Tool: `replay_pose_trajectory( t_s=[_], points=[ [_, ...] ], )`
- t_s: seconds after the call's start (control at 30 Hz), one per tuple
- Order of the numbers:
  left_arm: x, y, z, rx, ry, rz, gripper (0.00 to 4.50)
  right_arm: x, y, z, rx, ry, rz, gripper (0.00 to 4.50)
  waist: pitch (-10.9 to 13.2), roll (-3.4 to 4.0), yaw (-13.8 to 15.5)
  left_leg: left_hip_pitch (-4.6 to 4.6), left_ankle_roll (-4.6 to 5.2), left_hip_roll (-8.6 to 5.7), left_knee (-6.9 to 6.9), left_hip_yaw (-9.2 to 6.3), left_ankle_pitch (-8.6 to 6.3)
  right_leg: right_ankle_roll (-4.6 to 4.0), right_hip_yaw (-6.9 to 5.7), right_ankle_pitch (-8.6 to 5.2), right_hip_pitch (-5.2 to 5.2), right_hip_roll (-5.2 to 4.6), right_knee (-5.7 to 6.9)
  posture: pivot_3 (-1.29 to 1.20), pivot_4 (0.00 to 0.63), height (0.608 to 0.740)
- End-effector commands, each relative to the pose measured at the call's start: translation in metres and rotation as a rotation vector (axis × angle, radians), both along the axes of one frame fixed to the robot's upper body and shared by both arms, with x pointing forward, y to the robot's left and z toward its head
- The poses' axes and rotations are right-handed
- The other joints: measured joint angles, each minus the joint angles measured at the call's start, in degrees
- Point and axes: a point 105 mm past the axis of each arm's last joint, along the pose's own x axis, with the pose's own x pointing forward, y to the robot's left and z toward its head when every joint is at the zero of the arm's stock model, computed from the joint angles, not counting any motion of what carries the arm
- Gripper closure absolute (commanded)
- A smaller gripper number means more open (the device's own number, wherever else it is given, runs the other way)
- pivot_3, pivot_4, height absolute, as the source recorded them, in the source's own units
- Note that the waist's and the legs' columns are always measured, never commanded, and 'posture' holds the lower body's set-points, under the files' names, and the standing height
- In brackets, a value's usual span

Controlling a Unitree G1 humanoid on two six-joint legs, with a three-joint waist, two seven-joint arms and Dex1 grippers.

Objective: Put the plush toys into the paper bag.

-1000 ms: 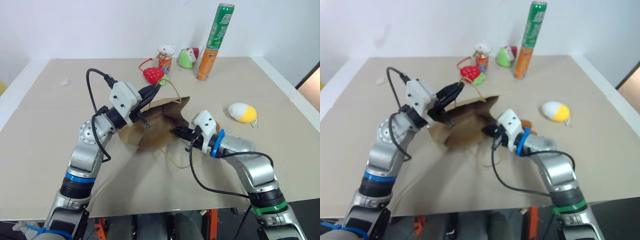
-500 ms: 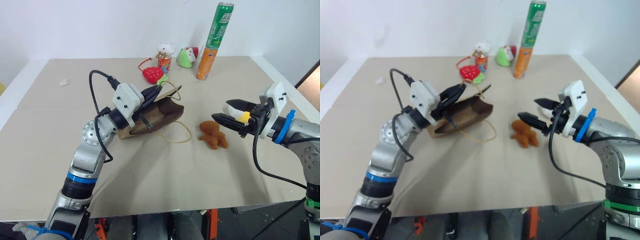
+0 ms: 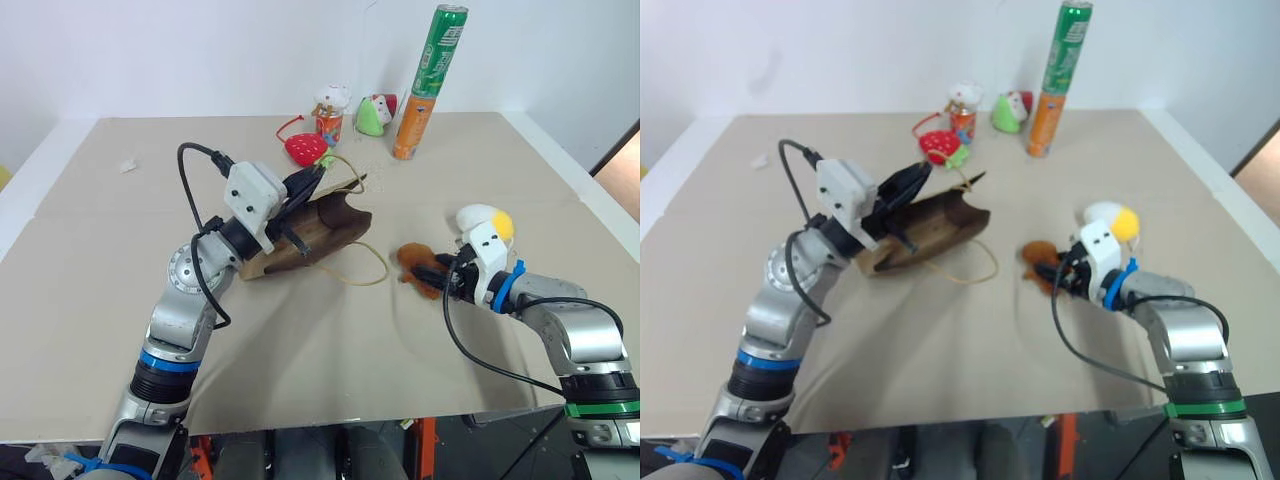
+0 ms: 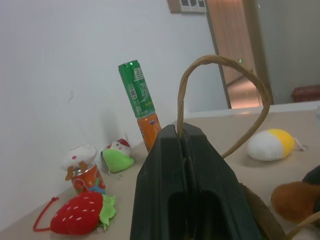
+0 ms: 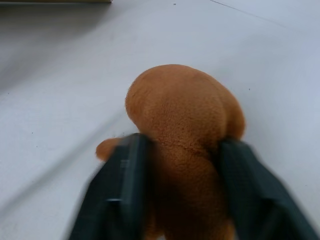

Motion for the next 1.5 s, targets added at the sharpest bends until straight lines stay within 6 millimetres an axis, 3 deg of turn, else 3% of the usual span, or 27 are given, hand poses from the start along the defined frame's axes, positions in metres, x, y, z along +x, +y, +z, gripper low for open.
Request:
replay_pose_trajectory(
  t_s=[0.03, 0.1, 0.3, 0.4, 0.47, 0.67, 0.9, 1.23, 1.5],
  points=[
    [-0.007, 0.003, 0.008, -0.049, 0.004, -0.027, 4.5, 0.001, 0.007, 0.033, -0.003, -0.088, 0.054, 3.76, 0.0, 0.0, 0.0, 0.0, 0.0, 0.0, 0.01, 0.0, 0.0, 0.0, 0.0, 0.01, 0.0, 0.0, 0.0, 0.0, 0.15, 0.74],
    [-0.006, 0.003, 0.007, -0.049, 0.017, -0.033, 4.5, -0.001, 0.017, 0.056, 0.031, -0.133, 0.117, 4.34, 0.0, 0.0, 0.0, 0.0, 0.0, 0.0, 0.03, 0.0, 0.0, 0.01, 0.02, 0.04, -0.01, 0.0, 0.0, 0.0, 0.15, 0.74],
    [-0.005, 0.004, 0.006, -0.05, 0.031, -0.035, 4.5, -0.023, 0.053, 0.118, 0.123, -0.216, 0.367, 4.34, 0.0, -0.03, 0.0, 0.0, 0.0, 0.02, 0.01, -0.01, 0.0, -0.02, 0.04, 0.04, -0.04, 0.04, 0.0, 0.0, 0.15, 0.74],
    [-0.005, 0.003, 0.007, -0.049, 0.021, -0.03, 4.5, -0.042, 0.075, 0.135, 0.143, -0.199, 0.524, 4.34, 0.0, -0.03, 0.0, -0.03, 0.0, 0.02, -0.03, -0.02, 0.0, -0.05, 0.05, -0.01, -0.06, 0.03, 0.0, 0.0, 0.15, 0.74],
    [-0.005, 0.003, 0.011, -0.043, -0.001, -0.019, 4.5, -0.052, 0.087, 0.136, 0.141, -0.166, 0.604, 4.34, 0.0, -0.02, 0.0, -0.04, 0.0, 0.02, -0.03, -0.03, -0.01, -0.05, 0.05, -0.01, -0.06, 0.03, 0.0, 0.0, 0.15, 0.74],
    [-0.006, 0.001, 0.012, -0.018, -0.034, 0.002, 4.5, -0.057, 0.109, 0.138, 0.171, -0.167, 0.683, 4.34, 0.0, -0.03, 0.0, -0.05, -0.05, 0.05, -0.02, 0.01, -0.03, -0.13, 0.03, 0.04, -0.11, -0.01, 0.0, 0.0, 0.15, 0.74],
    [-0.007, -0.002, 0.013, -0.034, -0.029, 0.005, 4.5, -0.051, 0.126, 0.134, 0.155, -0.181, 0.733, 4.34, 0.0, -0.03, 0.0, -0.08, -0.04, 0.05, -0.02, 0.06, -0.03, -0.16, 0.03, 0.09, -0.17, -0.04, 0.0, 0.0, 0.15, 0.74],
    [0.014, 0.025, 0.018, -0.166, 0.051, 0.153, 4.5, -0.05, 0.122, 0.129, 0.137, -0.17, 0.748, 4.34, 0.0, -0.03, 0.0, -0.14, 0.0, 0.06, -0.02, 0.07, 0.0, -0.18, 0.03, 0.11, -0.22, -0.01, 0.0, 0.0, 0.15, 0.74],
    [0.004, 0.012, 0.021, -0.126, 0.028, 0.065, 4.5, -0.039, 0.125, 0.124, 0.132, -0.189, 0.72, 4.34, 0.0, -0.03, 0.0, -0.14, 0.0, 0.06, -0.02, 0.09, 0.0, -0.18, 0.05, 0.12, -0.23, -0.01, 0.0, 0.0, 0.15, 0.74]
  ],
)
